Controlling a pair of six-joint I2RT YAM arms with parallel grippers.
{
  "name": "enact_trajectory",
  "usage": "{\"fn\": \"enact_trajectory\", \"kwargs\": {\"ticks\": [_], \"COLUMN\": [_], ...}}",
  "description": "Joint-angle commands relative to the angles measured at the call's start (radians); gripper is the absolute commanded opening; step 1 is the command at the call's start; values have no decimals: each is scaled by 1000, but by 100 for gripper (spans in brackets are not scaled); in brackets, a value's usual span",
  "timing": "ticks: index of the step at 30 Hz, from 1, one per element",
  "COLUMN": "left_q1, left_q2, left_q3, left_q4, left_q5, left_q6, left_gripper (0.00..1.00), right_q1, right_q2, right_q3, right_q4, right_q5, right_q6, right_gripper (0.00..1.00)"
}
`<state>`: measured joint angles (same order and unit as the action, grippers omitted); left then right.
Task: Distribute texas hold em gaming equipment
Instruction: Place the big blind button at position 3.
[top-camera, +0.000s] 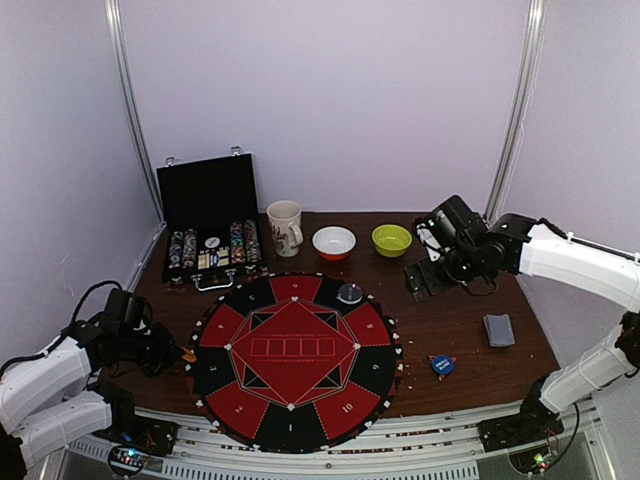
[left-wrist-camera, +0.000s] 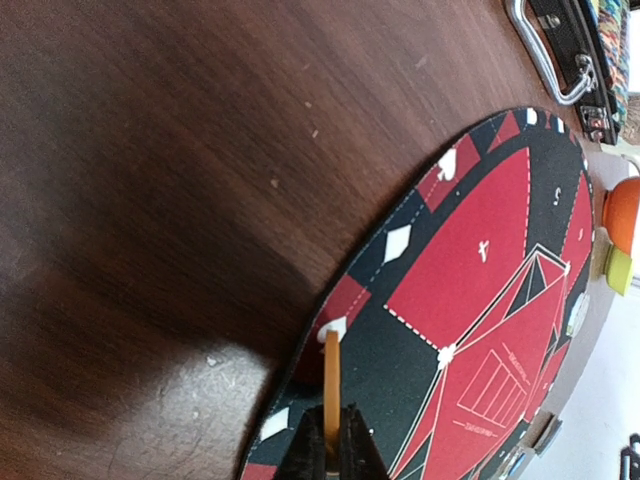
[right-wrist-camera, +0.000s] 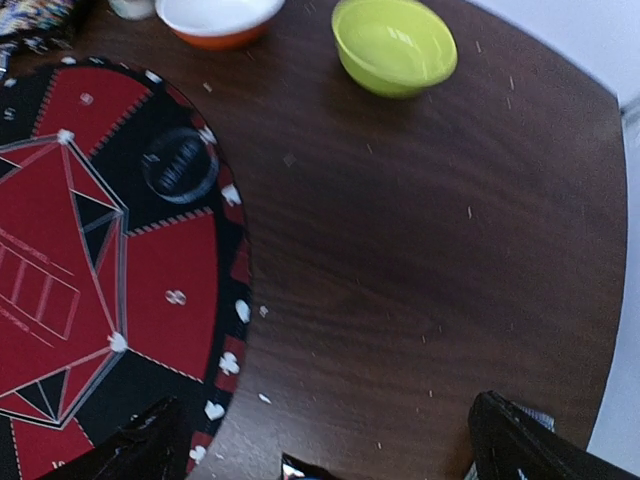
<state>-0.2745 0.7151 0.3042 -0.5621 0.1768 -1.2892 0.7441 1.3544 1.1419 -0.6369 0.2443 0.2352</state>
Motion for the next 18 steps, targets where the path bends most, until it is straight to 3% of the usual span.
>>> {"fn": "enact_trajectory", "kwargs": {"ticks": [1, 3, 13, 18], "left_q1": [3, 3, 4, 3], "left_q2": [18, 17, 76, 62], "left_q3": [-35, -41, -4, 0], "left_q4": [-27, -27, -20, -19], "left_q5": [14, -2, -31, -36], "left_q6": [-10, -14, 76, 71], "left_gripper": [21, 27, 30, 47], "right_q1": [-43, -43, -57, -60], "right_q2": [23, -3, 42, 110], "right_q3": [-74, -175, -338, -306], "right_q4": [-298, -261, -206, -177], "right_q5": [-111, -169, -250, -217], "right_q6": [174, 195, 238, 211], "right_gripper": [100, 100, 95, 82]}}
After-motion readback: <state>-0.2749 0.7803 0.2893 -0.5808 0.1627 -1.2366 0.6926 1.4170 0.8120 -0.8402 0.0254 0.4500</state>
